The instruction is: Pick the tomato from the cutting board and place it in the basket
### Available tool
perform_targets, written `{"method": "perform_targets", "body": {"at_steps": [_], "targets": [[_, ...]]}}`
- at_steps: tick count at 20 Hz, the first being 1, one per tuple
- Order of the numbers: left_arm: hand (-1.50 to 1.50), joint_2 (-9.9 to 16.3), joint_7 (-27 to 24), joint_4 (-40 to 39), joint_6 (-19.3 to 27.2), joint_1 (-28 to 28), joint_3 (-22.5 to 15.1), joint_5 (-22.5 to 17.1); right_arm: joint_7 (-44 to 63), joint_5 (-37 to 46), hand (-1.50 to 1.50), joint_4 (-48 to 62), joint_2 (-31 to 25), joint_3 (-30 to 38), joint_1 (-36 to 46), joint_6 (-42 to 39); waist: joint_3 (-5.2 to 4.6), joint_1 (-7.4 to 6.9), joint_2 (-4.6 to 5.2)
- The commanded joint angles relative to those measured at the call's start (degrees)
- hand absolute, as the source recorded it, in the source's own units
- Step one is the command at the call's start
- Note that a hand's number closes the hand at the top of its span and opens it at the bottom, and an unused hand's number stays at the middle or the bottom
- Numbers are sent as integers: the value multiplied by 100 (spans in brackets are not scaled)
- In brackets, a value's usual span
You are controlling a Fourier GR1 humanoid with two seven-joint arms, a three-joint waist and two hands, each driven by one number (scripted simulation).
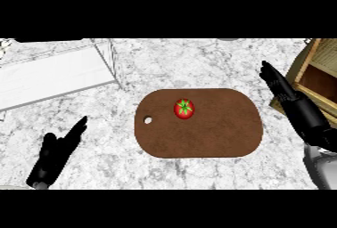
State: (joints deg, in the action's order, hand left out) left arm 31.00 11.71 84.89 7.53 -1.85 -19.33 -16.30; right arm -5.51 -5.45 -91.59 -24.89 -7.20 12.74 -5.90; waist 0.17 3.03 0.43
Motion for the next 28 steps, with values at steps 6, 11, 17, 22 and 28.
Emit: {"method": "perform_targets", "body": {"at_steps": [6, 11, 17, 22, 28], "targets": [[0, -312, -487, 274, 987, 1325, 1016, 247, 226, -66, 150, 1847, 51, 338, 1871, -322, -12, -742, 99], [0, -656, -466, -6, 1109, 1345, 925, 288, -766, 798, -150, 2129, 1932, -573, 2278, 959, -19, -512, 5], [0, -635, -463, -166, 1054, 1402, 1031, 267, 699, 2211, -150, 2446, 1502, -398, 2873, 2510, -30, -338, -35], [0, -461, -538, -152, 872, 1186, 1250, 157, 2314, 2374, -150, 2131, 521, -801, 3306, 846, -34, -251, -95], [0, -636, -545, -173, 1049, 1223, 1160, 277, 3540, 1763, -150, 2123, -35, -1358, 3971, -1815, -43, -206, -127]]}}
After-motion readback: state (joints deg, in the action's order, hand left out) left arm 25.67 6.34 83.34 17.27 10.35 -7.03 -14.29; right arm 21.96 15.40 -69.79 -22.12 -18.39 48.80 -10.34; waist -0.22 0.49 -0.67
